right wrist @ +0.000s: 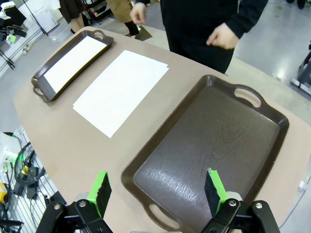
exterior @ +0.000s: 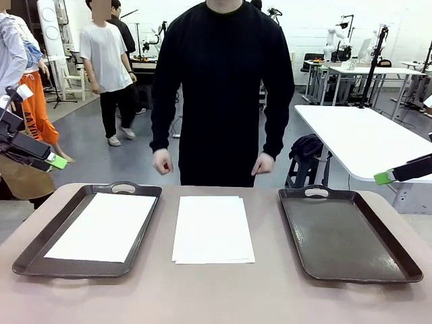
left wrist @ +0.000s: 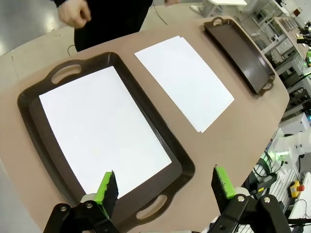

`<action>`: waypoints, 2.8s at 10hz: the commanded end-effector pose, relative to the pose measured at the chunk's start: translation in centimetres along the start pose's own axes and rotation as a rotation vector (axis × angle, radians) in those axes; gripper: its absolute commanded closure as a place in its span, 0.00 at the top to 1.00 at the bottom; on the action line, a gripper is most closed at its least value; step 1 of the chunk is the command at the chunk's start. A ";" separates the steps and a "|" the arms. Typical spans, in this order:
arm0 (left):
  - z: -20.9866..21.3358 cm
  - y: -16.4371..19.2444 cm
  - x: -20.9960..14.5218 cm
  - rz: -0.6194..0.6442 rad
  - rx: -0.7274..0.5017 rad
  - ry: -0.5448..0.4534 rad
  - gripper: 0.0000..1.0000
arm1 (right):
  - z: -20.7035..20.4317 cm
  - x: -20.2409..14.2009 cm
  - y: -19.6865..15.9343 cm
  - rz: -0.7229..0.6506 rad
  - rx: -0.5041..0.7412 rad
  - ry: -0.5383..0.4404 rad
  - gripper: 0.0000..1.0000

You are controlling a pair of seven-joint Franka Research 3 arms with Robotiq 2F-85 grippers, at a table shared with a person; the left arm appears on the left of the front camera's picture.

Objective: Sort the A4 documents.
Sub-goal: Receive the A4 Paper.

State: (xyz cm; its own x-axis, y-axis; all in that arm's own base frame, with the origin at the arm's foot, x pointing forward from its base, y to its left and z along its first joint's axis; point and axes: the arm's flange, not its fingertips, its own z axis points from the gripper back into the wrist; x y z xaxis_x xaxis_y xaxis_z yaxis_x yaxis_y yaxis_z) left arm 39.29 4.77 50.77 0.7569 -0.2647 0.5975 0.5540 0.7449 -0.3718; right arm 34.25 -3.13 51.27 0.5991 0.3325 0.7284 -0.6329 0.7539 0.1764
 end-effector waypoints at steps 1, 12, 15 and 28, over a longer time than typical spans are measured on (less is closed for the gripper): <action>-0.2 -0.3 0.7 -0.070 -0.055 0.016 1.00 | -0.2 -0.1 -0.1 -0.003 0.018 -0.007 1.00; -0.1 -1.0 0.7 -0.112 -0.053 0.030 1.00 | -0.2 -0.1 -0.1 -0.003 0.018 -0.007 1.00; -0.1 -1.0 0.7 -0.112 -0.053 0.030 1.00 | -0.2 -0.1 -0.1 -0.003 0.018 -0.007 1.00; -0.1 -1.0 0.7 -0.112 -0.053 0.030 1.00 | -0.2 -0.1 -0.1 -0.003 0.018 -0.007 1.00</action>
State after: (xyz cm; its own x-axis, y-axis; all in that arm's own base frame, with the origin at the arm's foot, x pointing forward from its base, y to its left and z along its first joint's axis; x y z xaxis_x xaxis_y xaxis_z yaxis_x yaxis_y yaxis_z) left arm 39.46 3.76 51.49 0.7013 -0.3638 0.6130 0.6515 0.6761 -0.3442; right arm 34.25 -3.13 51.27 0.5991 0.3325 0.7284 -0.6329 0.7539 0.1764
